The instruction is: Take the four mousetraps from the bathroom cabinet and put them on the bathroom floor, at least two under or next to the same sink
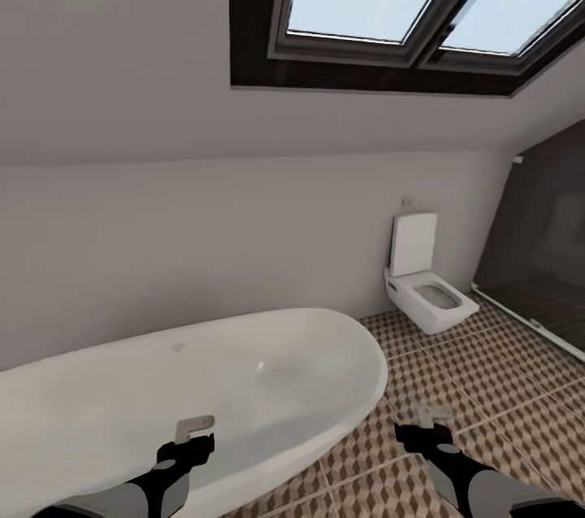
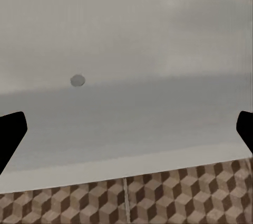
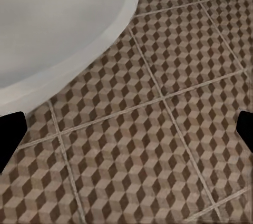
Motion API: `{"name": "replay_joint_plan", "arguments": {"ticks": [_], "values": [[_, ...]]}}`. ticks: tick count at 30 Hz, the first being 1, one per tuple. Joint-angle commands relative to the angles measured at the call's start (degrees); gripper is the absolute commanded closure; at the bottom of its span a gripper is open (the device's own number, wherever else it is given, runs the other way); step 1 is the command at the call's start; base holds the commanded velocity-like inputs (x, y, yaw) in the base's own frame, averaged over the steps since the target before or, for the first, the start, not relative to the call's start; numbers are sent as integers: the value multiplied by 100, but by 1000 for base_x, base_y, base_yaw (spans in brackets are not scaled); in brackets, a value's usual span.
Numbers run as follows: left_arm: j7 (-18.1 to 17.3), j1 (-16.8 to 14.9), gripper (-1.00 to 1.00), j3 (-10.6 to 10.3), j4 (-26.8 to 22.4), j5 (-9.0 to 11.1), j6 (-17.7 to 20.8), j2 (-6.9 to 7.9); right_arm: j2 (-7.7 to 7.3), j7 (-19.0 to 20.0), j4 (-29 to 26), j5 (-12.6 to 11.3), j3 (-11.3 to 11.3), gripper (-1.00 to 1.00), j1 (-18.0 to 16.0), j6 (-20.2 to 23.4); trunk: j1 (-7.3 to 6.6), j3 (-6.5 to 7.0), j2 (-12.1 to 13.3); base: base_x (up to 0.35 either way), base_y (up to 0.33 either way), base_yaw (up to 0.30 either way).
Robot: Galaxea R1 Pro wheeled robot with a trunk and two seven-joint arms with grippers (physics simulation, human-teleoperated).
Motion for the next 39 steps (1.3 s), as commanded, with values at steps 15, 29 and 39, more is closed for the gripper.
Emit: {"name": "replay_joint_plan", "arguments": {"ticks": [15,29,39], "values": [[36,-8,-100,-49,24,35,-37,-9,1,-6,6,-59,50,-100,-2,-17,2,28,-5,0,0,-265],[29,-8,-100,-49,32,27,-29,-20,1,-6,6,-59,50,-100,-2,-16,2,60,-5,0,0,-265],[27,-8,-100,-49,33,34,-36,-21,1,-6,6,-59,50,-100,-2,-17,2,82,-5,0,0,-266]]}}
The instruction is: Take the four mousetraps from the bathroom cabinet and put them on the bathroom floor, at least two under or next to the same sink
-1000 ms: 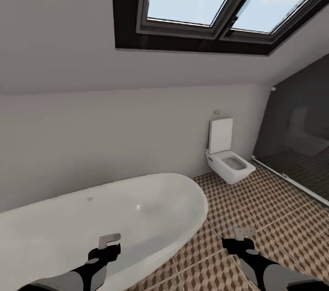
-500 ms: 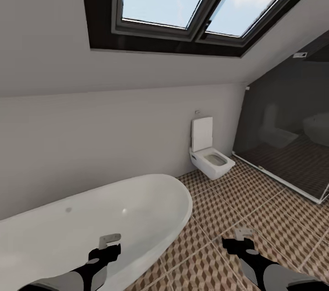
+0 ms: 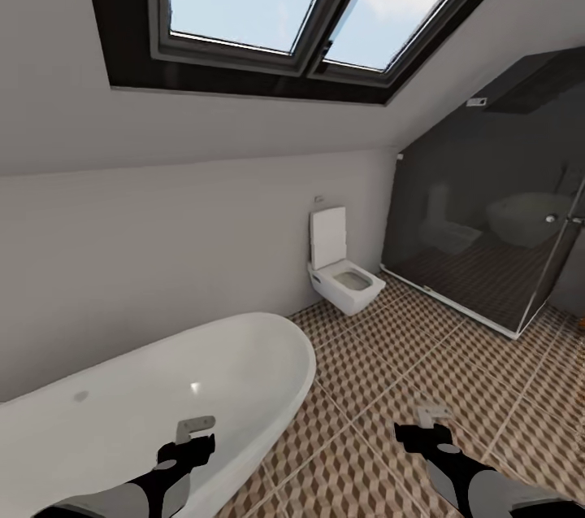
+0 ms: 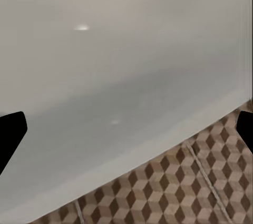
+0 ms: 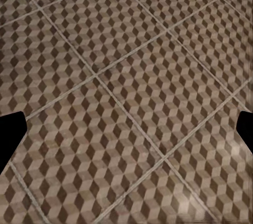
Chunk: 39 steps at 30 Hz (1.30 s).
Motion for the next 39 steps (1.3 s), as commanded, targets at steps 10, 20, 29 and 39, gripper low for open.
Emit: {"name": "replay_joint_plan", "arguments": {"ticks": [10,20,29,39], "values": [[13,-8,-100,-49,24,37,-37,-4,1,-6,6,-59,49,-100,-2,-16,3,20,-5,0,0,-267],[15,-2,-100,-49,24,37,-37,-4,1,-6,6,-59,49,-100,-2,-17,3,43,-5,0,0,-268],[15,-2,-100,-50,24,34,-37,-4,1,-6,6,-59,49,-100,-2,-18,3,63,-5,0,0,-268],[15,1,-100,-51,24,33,-37,-4,1,-6,6,-59,49,-100,-2,-18,3,85,-5,0,0,-268]]}}
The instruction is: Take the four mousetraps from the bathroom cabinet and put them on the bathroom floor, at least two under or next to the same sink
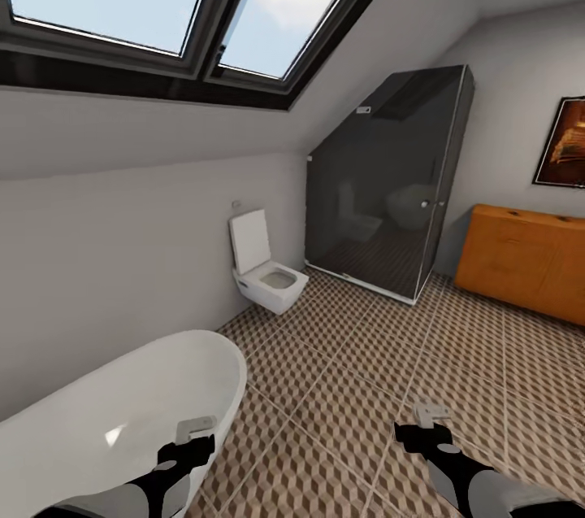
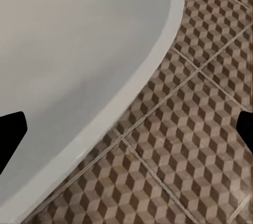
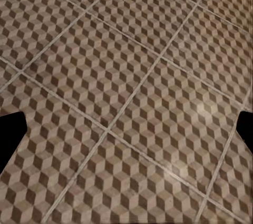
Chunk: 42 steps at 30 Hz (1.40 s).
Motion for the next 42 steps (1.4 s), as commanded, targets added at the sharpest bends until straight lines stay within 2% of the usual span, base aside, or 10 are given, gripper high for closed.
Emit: {"name": "replay_joint_plan", "arguments": {"ticks": [1,42], "values": [[10,-9,-100,-48,24,36,-36,-4,1,-6,6,-59,49,-100,-2,-18,3,0,-5,0,0,-268],[-11,14,-100,-55,93,38,-53,-39,1,-6,6,-50,49,-100,-2,-20,3,60,-5,0,0,-268]]}}
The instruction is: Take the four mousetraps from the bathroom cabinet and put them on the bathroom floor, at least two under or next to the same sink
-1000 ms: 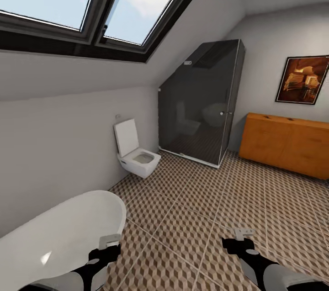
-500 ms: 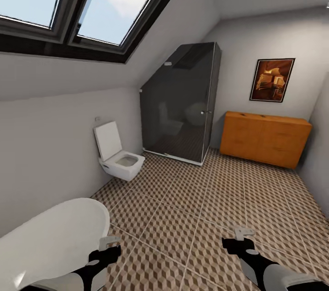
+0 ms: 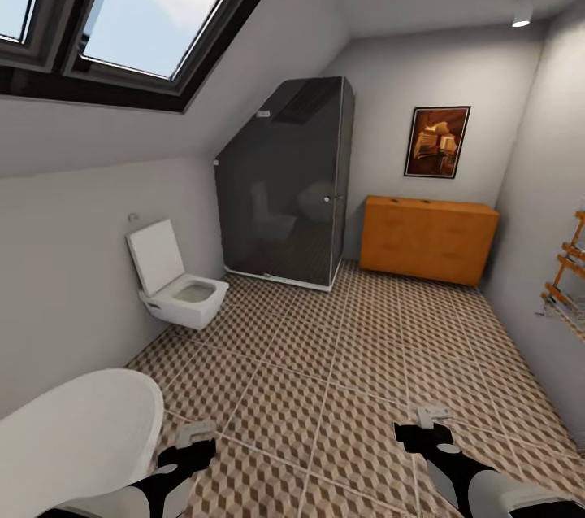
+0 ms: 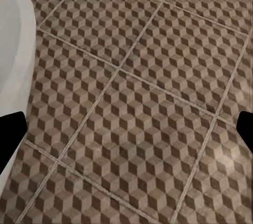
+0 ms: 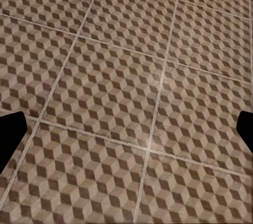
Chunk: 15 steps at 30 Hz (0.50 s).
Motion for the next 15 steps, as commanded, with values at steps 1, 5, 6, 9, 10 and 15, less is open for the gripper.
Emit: {"name": "replay_joint_plan", "arguments": {"ticks": [1,5,6,9,10,15], "values": [[10,-8,-100,-49,22,39,-36,-6,1,-6,6,-59,47,-100,-2,-19,3,-3,-5,0,0,-269],[12,-8,-100,-49,18,43,-36,-11,1,-6,6,-59,48,-100,-2,-18,3,-3,-5,0,0,-270],[12,-8,-100,-49,17,43,-36,-11,1,-6,6,-59,49,-100,-2,-18,3,-3,-5,0,0,-270],[12,-8,-100,-49,17,44,-37,-12,1,-6,6,-59,49,-100,-2,-16,3,-3,-5,0,0,-270],[13,-9,-100,-49,16,45,-37,-12,1,-6,6,-59,49,-100,-2,-17,3,-3,-5,0,0,-271],[13,-5,-100,-49,16,45,-37,-13,1,-6,6,-59,49,-100,-2,-18,3,-3,-5,0,0,-271]]}}
